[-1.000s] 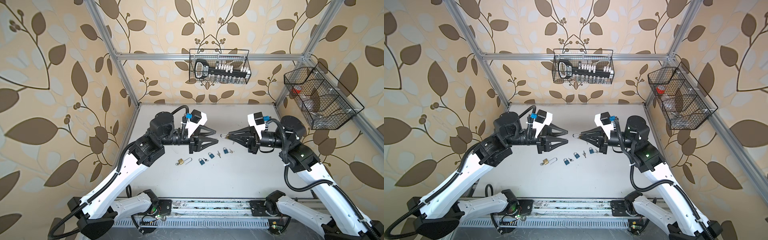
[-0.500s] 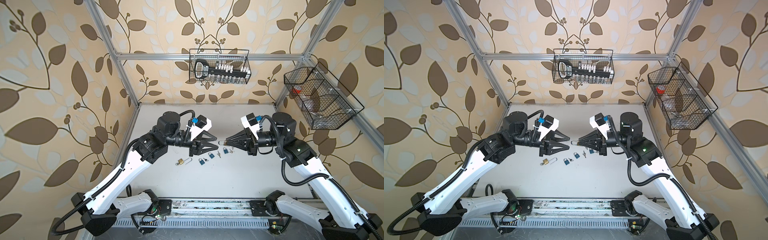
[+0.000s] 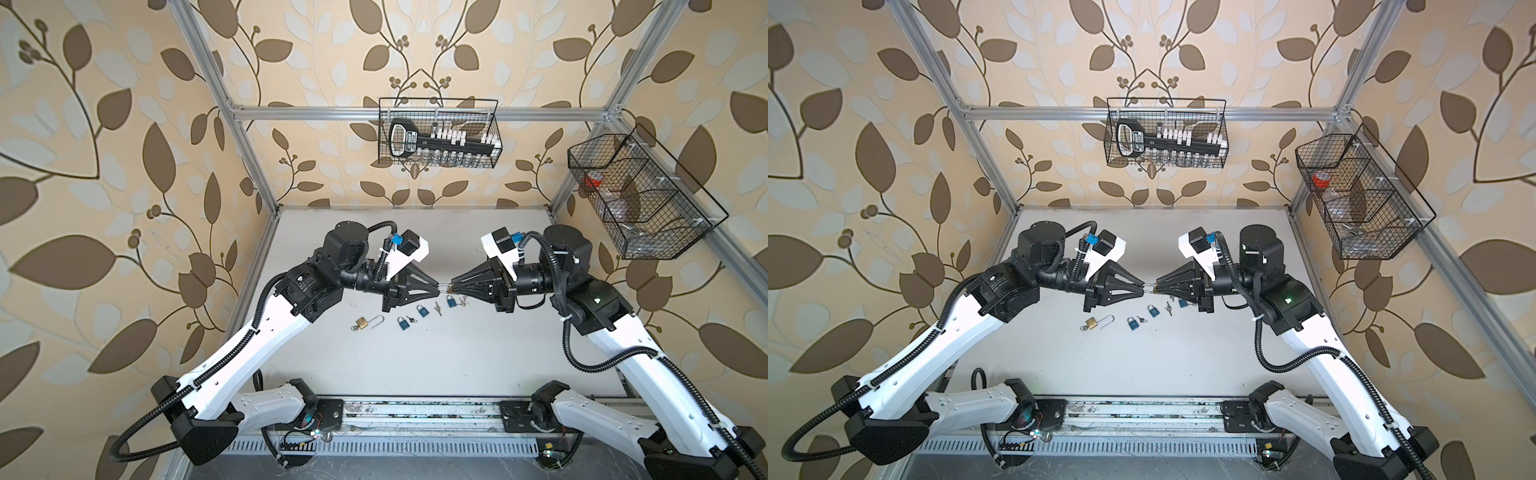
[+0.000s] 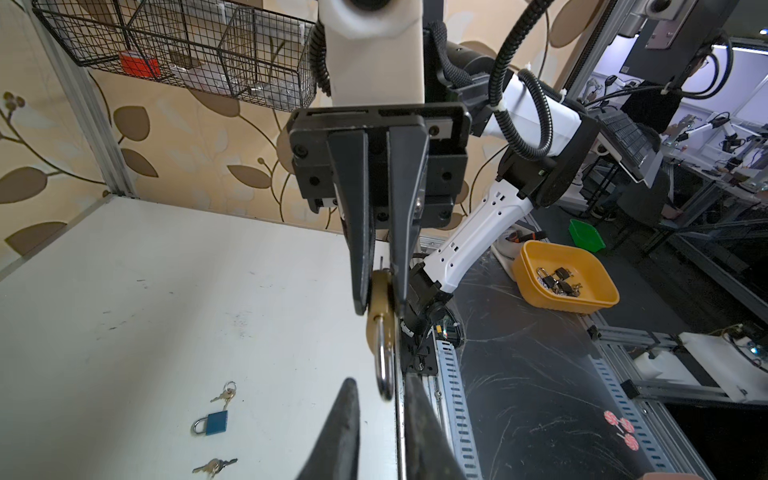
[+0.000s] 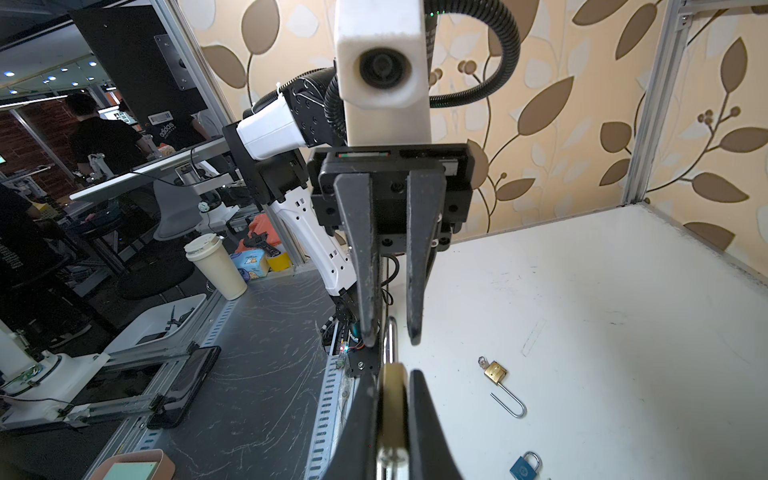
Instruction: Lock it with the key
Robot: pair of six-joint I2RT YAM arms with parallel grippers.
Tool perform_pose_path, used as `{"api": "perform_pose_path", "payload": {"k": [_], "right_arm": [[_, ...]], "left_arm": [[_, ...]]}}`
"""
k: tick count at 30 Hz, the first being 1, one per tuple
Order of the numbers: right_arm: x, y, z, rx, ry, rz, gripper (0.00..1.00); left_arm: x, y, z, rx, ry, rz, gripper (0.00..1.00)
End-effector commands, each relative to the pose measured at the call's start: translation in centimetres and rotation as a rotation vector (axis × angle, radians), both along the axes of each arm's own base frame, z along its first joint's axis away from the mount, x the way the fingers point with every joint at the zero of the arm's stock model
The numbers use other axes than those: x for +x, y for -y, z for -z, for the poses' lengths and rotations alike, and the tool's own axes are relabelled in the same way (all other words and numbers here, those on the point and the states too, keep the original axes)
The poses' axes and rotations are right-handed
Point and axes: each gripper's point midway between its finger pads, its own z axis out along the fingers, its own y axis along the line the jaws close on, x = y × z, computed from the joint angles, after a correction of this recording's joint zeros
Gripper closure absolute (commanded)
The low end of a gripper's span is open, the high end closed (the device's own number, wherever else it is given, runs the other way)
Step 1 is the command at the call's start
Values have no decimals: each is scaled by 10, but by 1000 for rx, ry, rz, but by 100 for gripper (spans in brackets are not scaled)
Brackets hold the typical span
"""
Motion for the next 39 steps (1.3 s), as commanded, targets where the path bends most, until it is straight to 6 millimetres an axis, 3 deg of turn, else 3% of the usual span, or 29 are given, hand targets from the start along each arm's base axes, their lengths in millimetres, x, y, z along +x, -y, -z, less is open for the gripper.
{"api": "perform_pose_path", "payload": {"k": [1, 5, 9, 14, 22, 25, 29, 32, 38, 39], "right_arm": [[-6, -2, -8, 16, 32, -36, 100], [-6, -3, -7, 14, 29, -41, 100], [-5, -4, -4, 10, 25, -38, 100], [-5, -3, -4, 10, 30, -30, 100], [-4, -2, -11, 23, 52, -21, 100], [1, -8, -14, 35, 47, -16, 100], [0, -30, -15, 35, 70, -30, 100], [-1, -34, -18, 52, 93, -23, 100], [-5, -21, -15, 47, 134, 31, 100], [-5, -18, -15, 48, 137, 39, 94]], "left_arm": [[-8, 1, -18, -49, 40, 38, 85], [-6, 1, -18, -53, 46, 28, 88], [-6, 1, -19, -57, 53, 21, 77], [-4, 2, -18, -54, 49, 17, 90], [-3, 3, -13, -37, 38, 14, 100], [-10, 13, -8, -16, 34, 54, 100], [-30, 40, 2, 0, 3, 170, 100], [-28, 47, 6, -1, -33, 183, 100], [-12, 20, -8, -62, 14, 30, 100], [-8, 15, -11, -73, 9, 15, 100]]}}
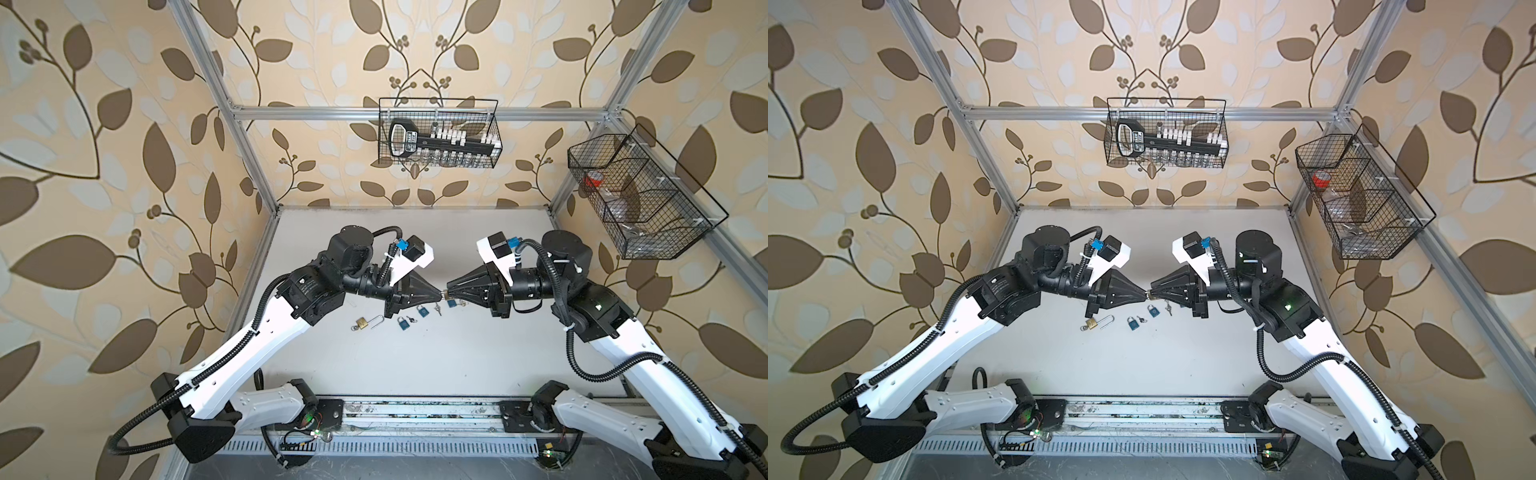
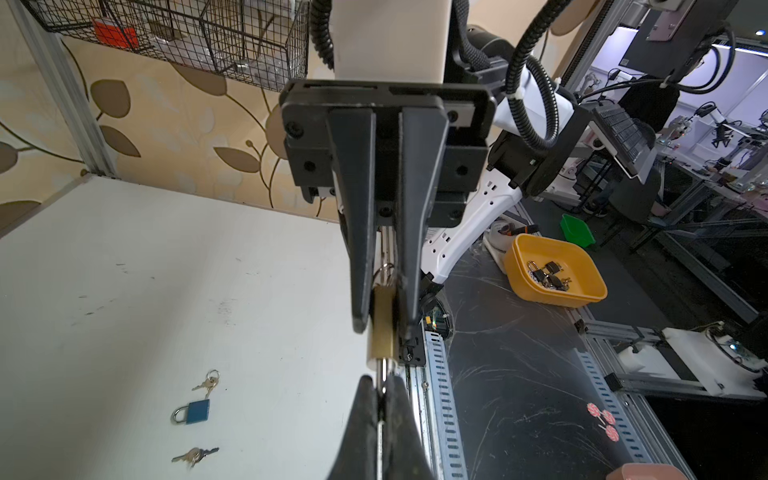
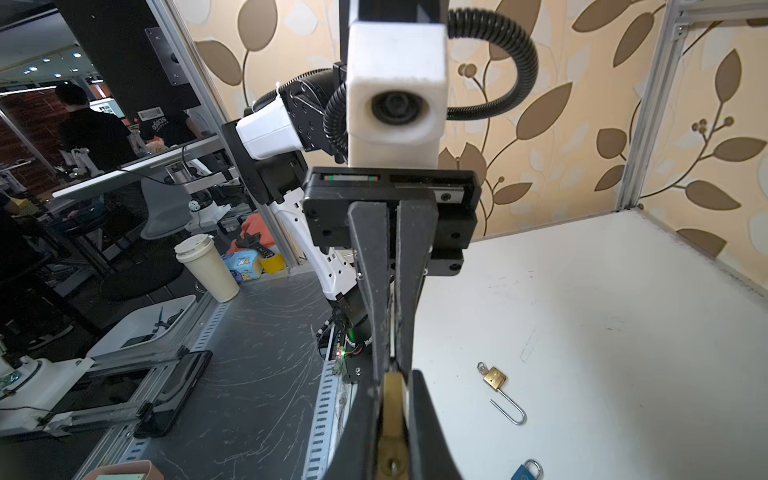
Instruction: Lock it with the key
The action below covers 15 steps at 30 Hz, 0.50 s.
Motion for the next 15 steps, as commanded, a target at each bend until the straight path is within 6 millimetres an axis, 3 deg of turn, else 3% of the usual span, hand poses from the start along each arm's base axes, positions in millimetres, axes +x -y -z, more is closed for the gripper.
{"api": "perform_pose_path", "payload": {"k": [1, 2, 4, 9, 15], "right_arm": [[5, -2, -11, 46, 110, 28, 74], [5, 2, -12, 51, 117, 41, 58], [6, 10, -14, 57, 128, 77, 44], [15, 26, -10, 44, 100, 137, 40], [22, 32, 3, 0, 49, 168, 46]], "left_arm": [[9, 3, -18, -94, 41, -12, 100], [12, -1, -18, -93, 45, -32, 100], [14, -8, -18, -86, 57, -56, 100], [12, -13, -20, -68, 73, -59, 100], [12, -14, -24, -70, 85, -58, 100]]}}
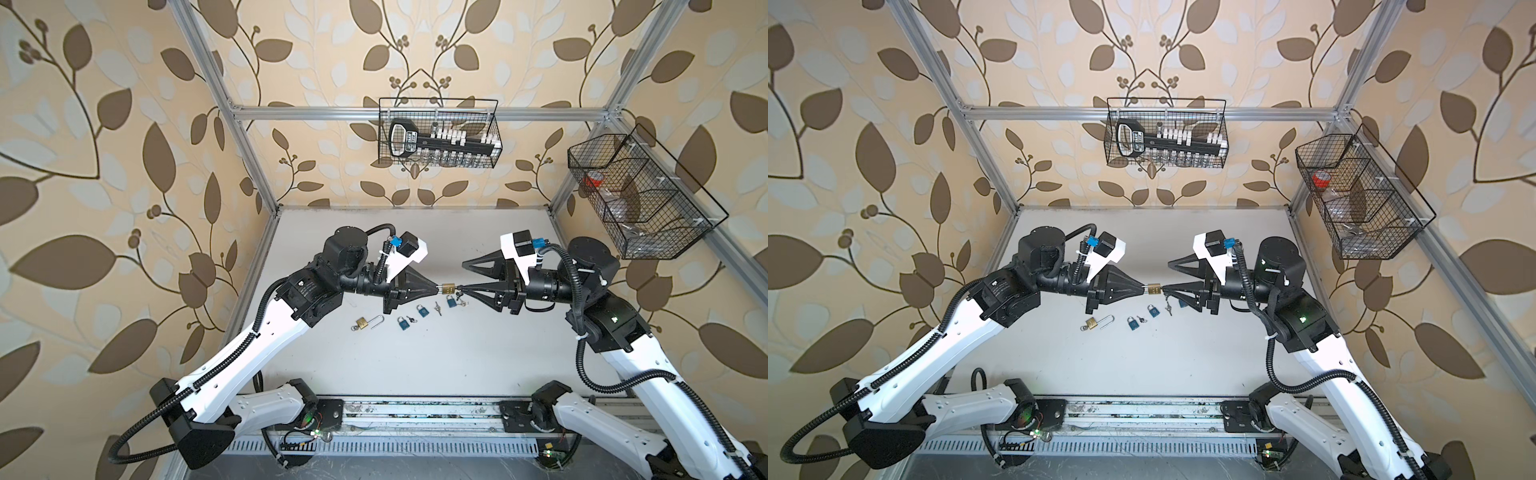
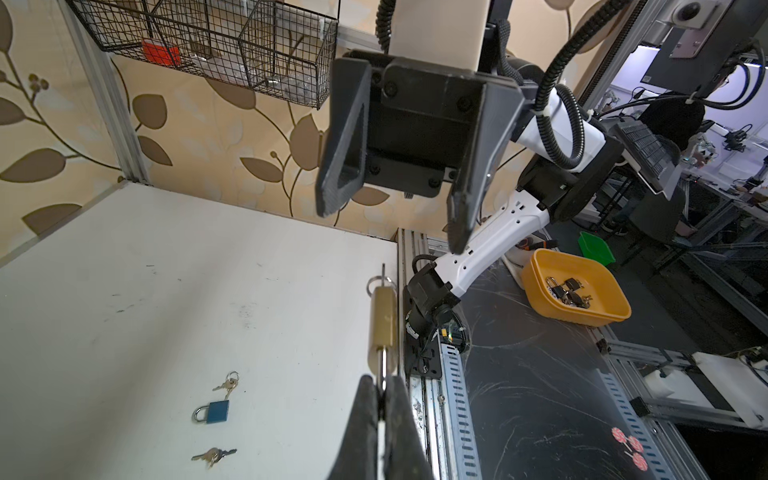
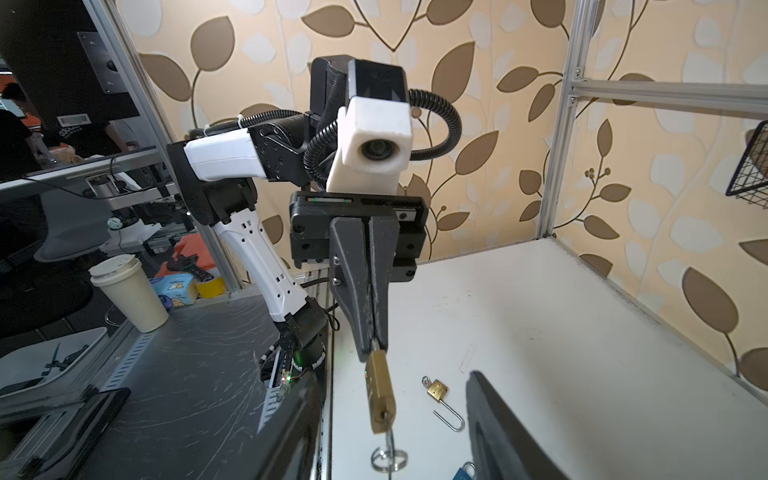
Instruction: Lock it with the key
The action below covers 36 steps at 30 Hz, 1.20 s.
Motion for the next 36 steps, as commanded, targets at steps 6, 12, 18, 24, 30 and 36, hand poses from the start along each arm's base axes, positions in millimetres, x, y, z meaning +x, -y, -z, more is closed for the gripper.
{"api": "perform_pose_path", "payload": {"k": [6, 12, 18, 24, 30, 36], "right_arm": [[3, -1, 23, -54, -74, -9, 52], [-3, -4, 28, -57, -100, -60, 55], [-3, -5, 32, -62, -108, -71, 68], [-2, -5, 34, -65, -111, -68, 81], [-1, -5, 35, -68, -110, -61, 100], [0, 0, 31, -68, -74, -20, 100]], "left_arm": [[-6, -8, -30, -57, 90, -5, 100], [-5, -8, -30, -57, 91, -10, 100], [-4, -7, -31, -60, 96, -8, 100], [-3, -8, -32, -62, 105, -18, 100], [-1, -10, -35, -70, 113, -32, 100], [4, -15, -37, -74, 115, -52, 100]]}}
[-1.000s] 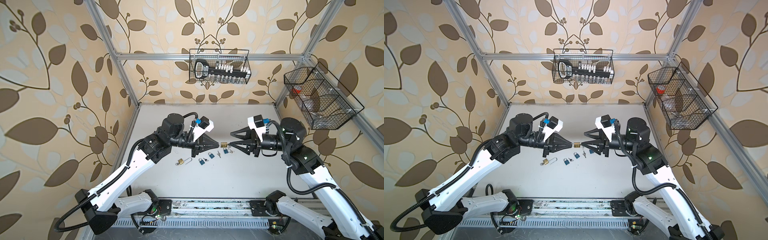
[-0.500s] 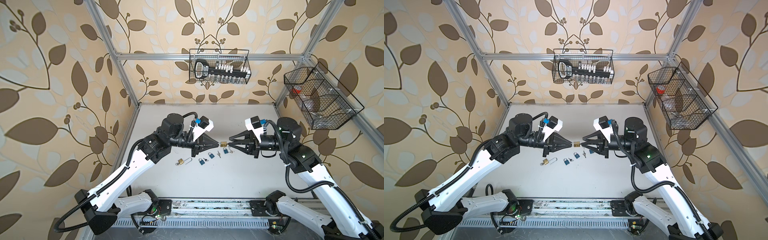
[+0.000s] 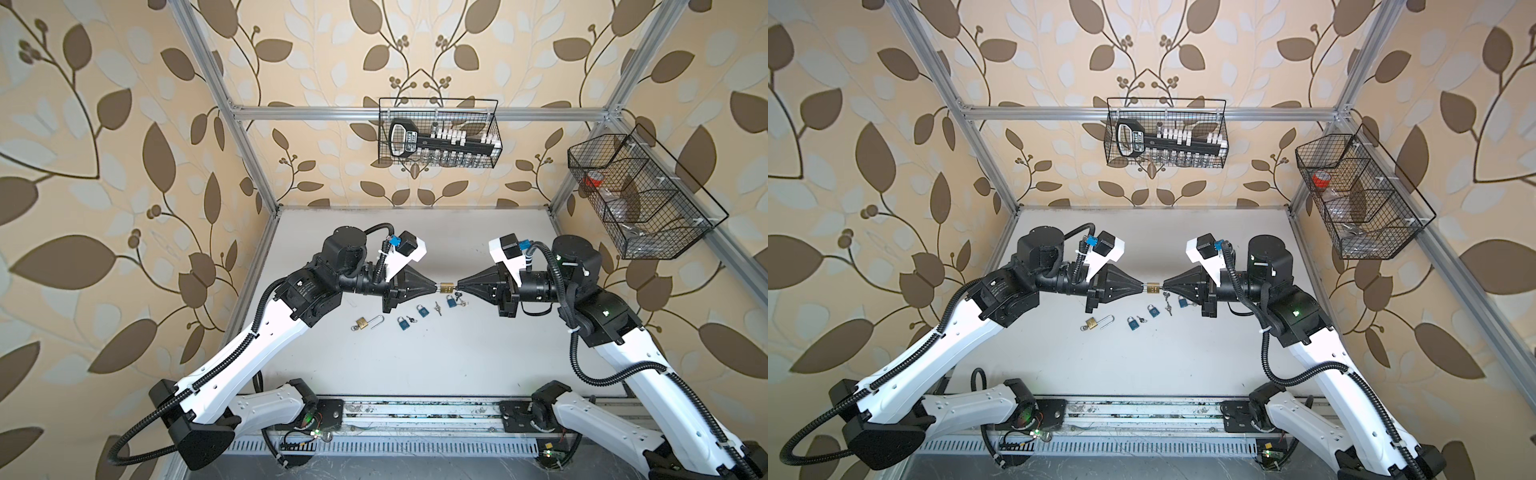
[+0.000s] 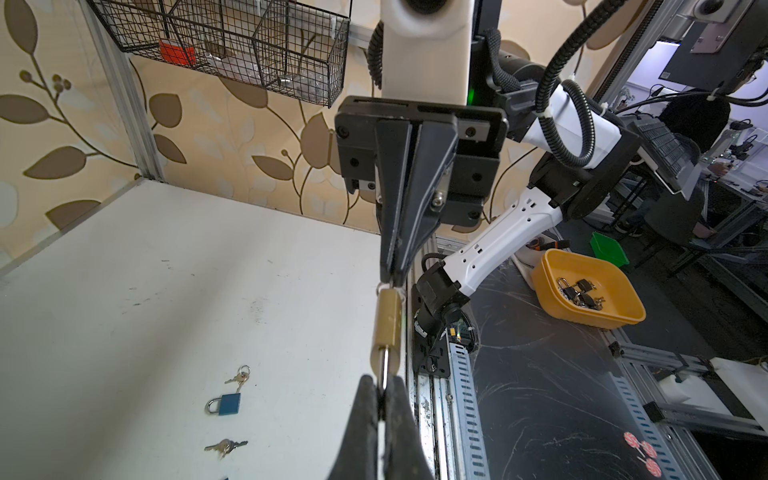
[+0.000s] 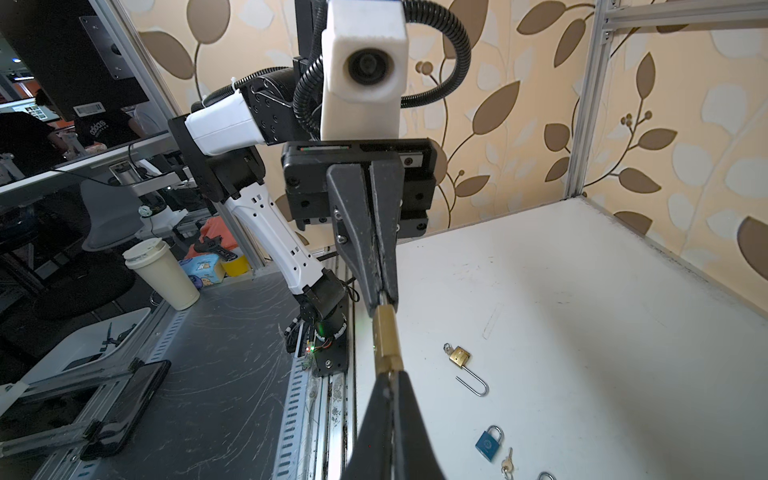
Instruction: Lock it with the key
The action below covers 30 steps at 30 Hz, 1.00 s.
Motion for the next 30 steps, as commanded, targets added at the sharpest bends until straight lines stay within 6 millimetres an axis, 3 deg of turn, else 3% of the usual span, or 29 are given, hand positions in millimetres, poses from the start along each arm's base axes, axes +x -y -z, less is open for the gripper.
{"api": "perform_pose_path", "payload": {"k": [1, 10, 13, 15, 19, 23, 30], "right_arm": [[2, 5, 4, -13, 23, 39, 100], [16, 29, 8, -17, 48, 169, 100], [37, 38, 20, -42, 17, 296, 100], [64, 52, 35, -60, -20, 461, 100], [98, 81, 69, -84, -81, 717, 100], [118, 105, 108, -84, -161, 881, 100], [145, 146, 165, 20, -361, 993, 100]], "left_arm": [[-3, -12, -38, -79, 107, -17, 100], [10, -34, -30, -30, 111, -86, 100], [17, -34, -22, 5, 98, -105, 100], [25, -33, -14, 36, 75, -134, 100], [49, -33, 4, 93, 27, -229, 100], [72, -31, 22, 160, -29, -304, 100], [110, -17, 53, 296, -127, -350, 100]]}}
